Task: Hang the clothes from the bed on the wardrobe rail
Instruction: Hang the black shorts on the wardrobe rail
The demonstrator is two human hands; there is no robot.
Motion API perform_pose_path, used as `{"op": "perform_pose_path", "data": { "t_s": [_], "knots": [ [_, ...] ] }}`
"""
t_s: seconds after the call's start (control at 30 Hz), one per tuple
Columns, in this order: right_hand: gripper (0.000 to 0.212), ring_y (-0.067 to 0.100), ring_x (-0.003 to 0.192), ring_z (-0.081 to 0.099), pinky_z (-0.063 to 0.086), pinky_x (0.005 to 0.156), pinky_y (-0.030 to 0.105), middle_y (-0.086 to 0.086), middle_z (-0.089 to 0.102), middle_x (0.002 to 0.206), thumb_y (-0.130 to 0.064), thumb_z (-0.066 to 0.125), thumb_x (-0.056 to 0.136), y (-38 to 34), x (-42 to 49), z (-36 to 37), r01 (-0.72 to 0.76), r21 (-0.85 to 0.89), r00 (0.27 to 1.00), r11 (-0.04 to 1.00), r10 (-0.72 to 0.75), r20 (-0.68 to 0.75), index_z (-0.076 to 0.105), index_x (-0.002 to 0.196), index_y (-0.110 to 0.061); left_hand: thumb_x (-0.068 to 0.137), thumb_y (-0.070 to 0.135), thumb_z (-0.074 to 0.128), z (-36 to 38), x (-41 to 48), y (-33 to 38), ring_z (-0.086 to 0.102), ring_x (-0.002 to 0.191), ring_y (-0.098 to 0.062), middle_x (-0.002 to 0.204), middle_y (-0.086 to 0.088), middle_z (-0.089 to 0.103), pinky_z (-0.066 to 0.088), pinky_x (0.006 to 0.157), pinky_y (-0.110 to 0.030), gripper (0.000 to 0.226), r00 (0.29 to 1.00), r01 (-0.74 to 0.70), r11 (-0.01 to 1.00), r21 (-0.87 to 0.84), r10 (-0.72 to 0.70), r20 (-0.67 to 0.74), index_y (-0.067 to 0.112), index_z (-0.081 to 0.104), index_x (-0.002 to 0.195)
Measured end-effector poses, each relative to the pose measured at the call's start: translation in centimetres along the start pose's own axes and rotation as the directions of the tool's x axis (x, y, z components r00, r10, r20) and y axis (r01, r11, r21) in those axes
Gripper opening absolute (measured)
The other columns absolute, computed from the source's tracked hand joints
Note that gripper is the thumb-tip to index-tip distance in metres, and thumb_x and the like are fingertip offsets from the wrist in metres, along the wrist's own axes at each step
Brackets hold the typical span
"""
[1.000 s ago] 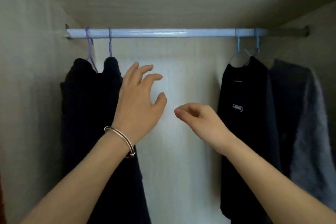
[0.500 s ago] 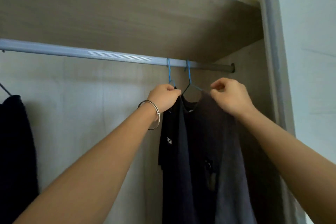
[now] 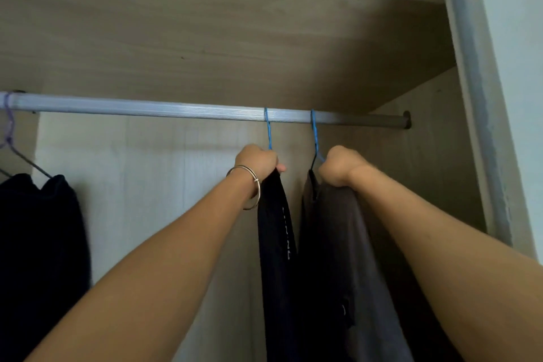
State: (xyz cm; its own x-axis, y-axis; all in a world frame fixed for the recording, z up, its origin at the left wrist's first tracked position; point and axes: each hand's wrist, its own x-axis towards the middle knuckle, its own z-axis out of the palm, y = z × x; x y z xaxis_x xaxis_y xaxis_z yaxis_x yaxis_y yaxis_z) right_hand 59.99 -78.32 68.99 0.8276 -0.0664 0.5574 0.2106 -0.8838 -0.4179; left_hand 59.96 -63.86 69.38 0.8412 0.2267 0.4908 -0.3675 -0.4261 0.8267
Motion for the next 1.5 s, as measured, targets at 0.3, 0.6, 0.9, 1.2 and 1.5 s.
{"op": "perform_pose_path", "data": {
  "t_s": [0.3,0.6,0.9,1.2,1.5],
  "knots": [
    [0.029,0.03,0.089,0.059,0.041,0.07,0.026,0.018,0.061,0.092,-0.016,0.054,0.082,-7.7,-2.4,4.1,0.202,0.381,0.975,0.902,-0.22,0.005,0.067,0.101,0.002,0.081,0.009,0.062,-11.2,-1.9,-0.9,0.052,0.078,-0.022,0.082,-0.008,0.06,0.04,0.055,-0.022,0.016,0.989,0.039,0.963,0.268,0.002,-0.151,0.006,0.056,0.067],
    [0.025,0.029,0.078,0.055,0.043,0.067,0.027,0.013,0.059,0.089,-0.011,0.051,0.085,-18.1,-5.7,7.6,0.204,0.603,0.957,0.771,-0.286,0.043,0.065,0.101,0.001,0.086,0.01,0.053,-22.5,-3.9,-3.6,0.061,0.107,-0.025,0.111,-0.013,0.07,0.048,0.068,-0.024,0.03,0.941,0.142,0.9,0.412,0.006,-0.337,-0.006,0.065,0.108],
    [0.019,0.015,0.056,0.043,0.036,0.049,0.024,0.004,0.047,0.07,-0.008,0.047,0.088,-23.7,-7.6,9.5,0.209,0.588,0.933,0.782,-0.339,0.119,0.06,0.098,-0.001,0.088,0.013,0.055,-27.6,-3.3,-5.6,0.061,0.091,-0.024,0.091,-0.011,0.065,0.033,0.033,-0.012,0.032,0.923,0.199,0.832,0.518,0.019,-0.385,0.007,0.044,0.059],
    [0.019,0.025,0.079,0.048,0.038,0.069,0.031,0.004,0.045,0.073,-0.008,0.042,0.088,-26.5,-9.7,9.5,0.221,0.575,0.909,0.788,-0.38,0.172,0.043,0.069,-0.009,0.088,0.017,0.056,-30.1,-2.5,-6.5,0.043,0.066,-0.018,0.069,-0.005,0.045,0.029,0.048,-0.023,0.036,0.919,0.269,0.759,0.593,-0.018,-0.393,0.01,0.039,0.057],
    [0.025,0.021,0.072,0.047,0.04,0.067,0.029,0.003,0.04,0.069,-0.004,0.042,0.087,-28.5,-11.1,9.9,0.18,0.624,0.902,0.76,-0.381,0.204,0.036,0.064,-0.012,0.088,0.012,0.055,-30.5,-3.8,-6.2,0.049,0.077,-0.02,0.109,-0.017,0.062,0.033,0.045,-0.019,0.009,0.933,0.193,0.833,0.518,0.007,-0.359,0.005,0.055,0.083]
  ]
}}
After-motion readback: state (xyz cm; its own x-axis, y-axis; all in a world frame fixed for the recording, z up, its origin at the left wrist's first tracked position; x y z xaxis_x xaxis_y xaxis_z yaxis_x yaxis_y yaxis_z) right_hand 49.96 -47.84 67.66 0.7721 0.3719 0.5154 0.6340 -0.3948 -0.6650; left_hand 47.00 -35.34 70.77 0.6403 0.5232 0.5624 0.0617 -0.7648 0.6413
